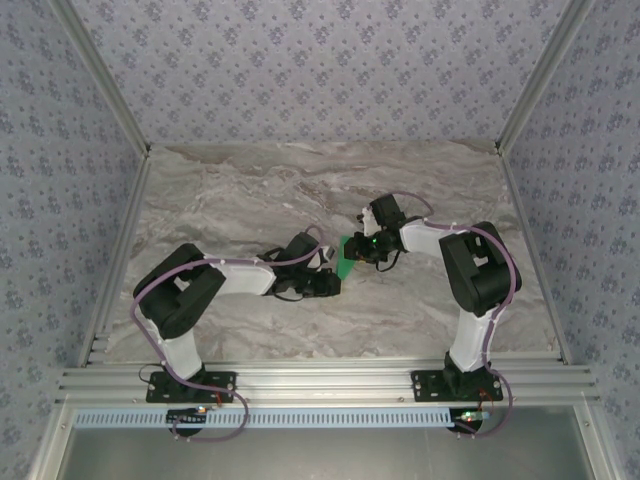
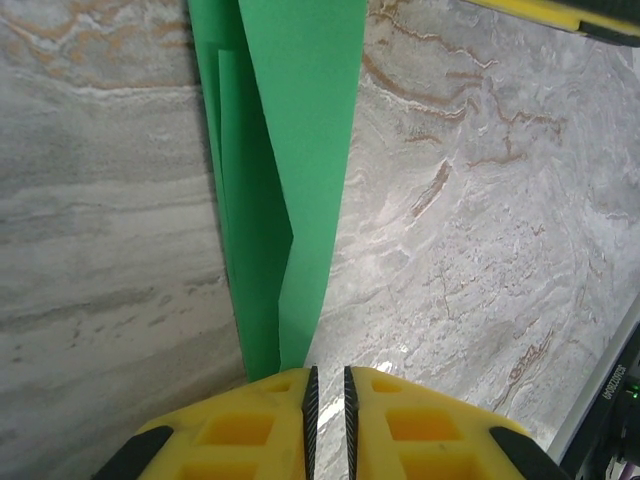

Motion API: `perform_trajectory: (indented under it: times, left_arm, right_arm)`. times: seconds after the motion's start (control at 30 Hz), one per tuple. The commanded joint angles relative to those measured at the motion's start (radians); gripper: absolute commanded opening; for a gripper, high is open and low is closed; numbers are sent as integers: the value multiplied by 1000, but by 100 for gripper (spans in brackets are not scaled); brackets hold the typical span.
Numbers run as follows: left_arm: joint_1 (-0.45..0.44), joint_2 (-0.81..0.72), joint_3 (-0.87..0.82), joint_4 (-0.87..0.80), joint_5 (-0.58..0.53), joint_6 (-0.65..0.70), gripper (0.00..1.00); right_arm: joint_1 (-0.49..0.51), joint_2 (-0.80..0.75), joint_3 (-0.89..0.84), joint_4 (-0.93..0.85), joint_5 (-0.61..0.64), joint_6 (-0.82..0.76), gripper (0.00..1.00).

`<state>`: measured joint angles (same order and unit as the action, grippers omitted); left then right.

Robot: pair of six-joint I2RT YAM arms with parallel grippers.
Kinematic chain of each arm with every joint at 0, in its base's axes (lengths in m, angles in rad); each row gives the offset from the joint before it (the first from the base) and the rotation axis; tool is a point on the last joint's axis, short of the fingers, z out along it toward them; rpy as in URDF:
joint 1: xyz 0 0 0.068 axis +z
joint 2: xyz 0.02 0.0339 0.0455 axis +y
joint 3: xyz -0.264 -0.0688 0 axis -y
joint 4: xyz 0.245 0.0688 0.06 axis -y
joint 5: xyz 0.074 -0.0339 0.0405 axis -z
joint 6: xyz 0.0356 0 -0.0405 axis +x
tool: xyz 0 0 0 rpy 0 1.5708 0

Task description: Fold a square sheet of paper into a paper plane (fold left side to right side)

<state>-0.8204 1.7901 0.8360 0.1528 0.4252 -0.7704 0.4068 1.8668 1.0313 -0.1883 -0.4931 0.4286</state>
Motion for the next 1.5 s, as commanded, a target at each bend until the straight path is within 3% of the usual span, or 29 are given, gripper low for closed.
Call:
perform_trajectory:
  times: [0.0, 0.63, 0.9, 1.23, 1.47]
  left_arm:
    - [-6, 14, -27, -20, -9, 4, 17]
    - [-31, -71, -113, -32, -6, -10, 14]
    - [-3, -149, -33, -81, 20, 19, 14]
    - [5, 18, 160, -162, 16, 95, 15]
    - [6, 108, 200, -175, -2, 114, 15]
  right_arm:
    - [0, 43, 3, -66, 71, -19, 30]
    - [-6, 49, 9, -80, 71, -22, 30]
    - [-7, 49, 13, -84, 71, -24, 30]
    - [-6, 51, 18, -91, 67, -29, 30]
    - [-5, 51, 19, -97, 67, -33, 30]
